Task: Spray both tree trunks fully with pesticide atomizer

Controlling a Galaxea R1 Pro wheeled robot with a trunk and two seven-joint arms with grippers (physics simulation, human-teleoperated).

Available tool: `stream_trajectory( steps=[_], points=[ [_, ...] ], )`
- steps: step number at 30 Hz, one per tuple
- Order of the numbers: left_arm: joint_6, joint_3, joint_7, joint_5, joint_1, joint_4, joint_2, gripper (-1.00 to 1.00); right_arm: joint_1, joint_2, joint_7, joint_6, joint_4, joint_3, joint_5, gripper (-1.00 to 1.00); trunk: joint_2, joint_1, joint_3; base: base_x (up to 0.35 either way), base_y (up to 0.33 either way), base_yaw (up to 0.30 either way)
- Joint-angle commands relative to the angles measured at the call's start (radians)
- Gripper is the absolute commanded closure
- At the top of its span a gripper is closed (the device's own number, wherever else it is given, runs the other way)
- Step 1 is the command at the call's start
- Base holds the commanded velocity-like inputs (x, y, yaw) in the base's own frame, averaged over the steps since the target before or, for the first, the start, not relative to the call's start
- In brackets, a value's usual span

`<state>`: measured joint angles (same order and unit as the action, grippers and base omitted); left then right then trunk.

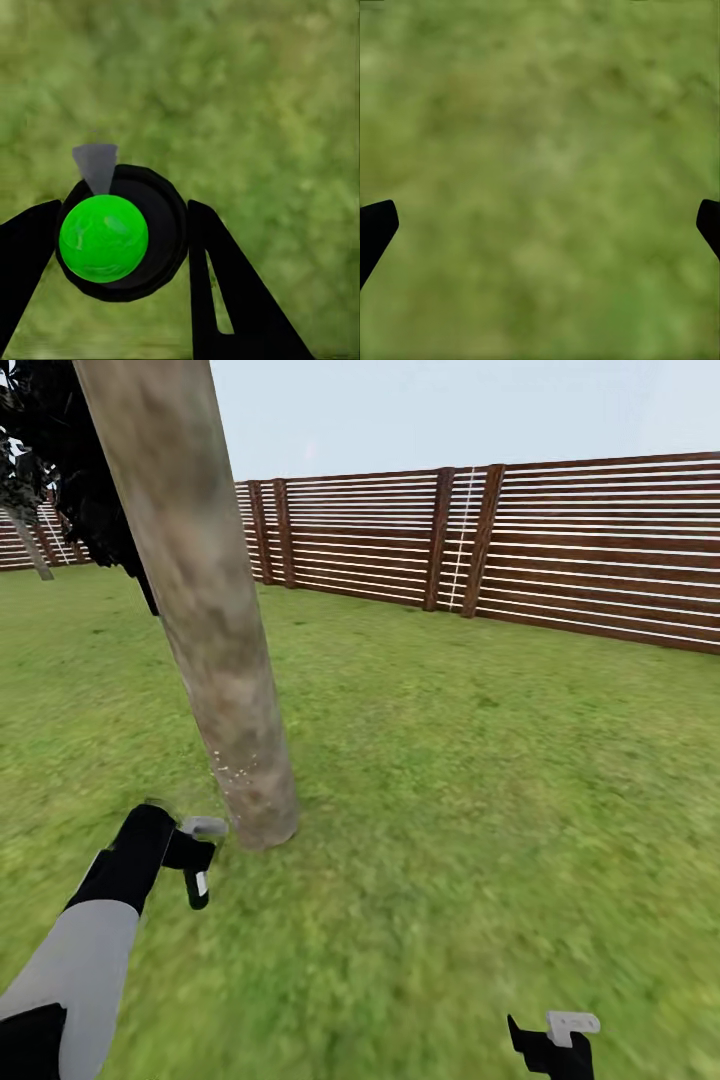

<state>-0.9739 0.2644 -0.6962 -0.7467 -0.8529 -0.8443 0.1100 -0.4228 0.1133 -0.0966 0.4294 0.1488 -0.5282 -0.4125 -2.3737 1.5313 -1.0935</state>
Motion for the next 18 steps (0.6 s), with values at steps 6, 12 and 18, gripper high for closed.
stream_trajectory(
  steps=[6, 12, 18],
  points=[
    [-0.006, -0.002, -0.008, 0.012, 0.038, -0.008, 0.010, 1.00, -0.001, -0.001, -0.008, 0.003, -0.001, -0.009, -0.003, -1.00, 0.000, 0.000, -0.001, 0.062, -0.153, 0.000],
    [-0.006, -0.002, -0.007, 0.009, 0.038, -0.001, -0.023, 1.00, -0.001, -0.001, -0.008, 0.003, 0.000, -0.009, -0.003, -1.00, 0.000, 0.000, -0.001, 0.180, -0.236, 0.002],
    [-0.006, 0.003, -0.007, 0.003, 0.069, -0.001, -0.009, 1.00, -0.001, -0.001, -0.008, 0.003, 0.000, -0.009, -0.003, -1.00, 0.000, 0.000, -0.001, 0.227, -0.197, 0.194]
  ],
)
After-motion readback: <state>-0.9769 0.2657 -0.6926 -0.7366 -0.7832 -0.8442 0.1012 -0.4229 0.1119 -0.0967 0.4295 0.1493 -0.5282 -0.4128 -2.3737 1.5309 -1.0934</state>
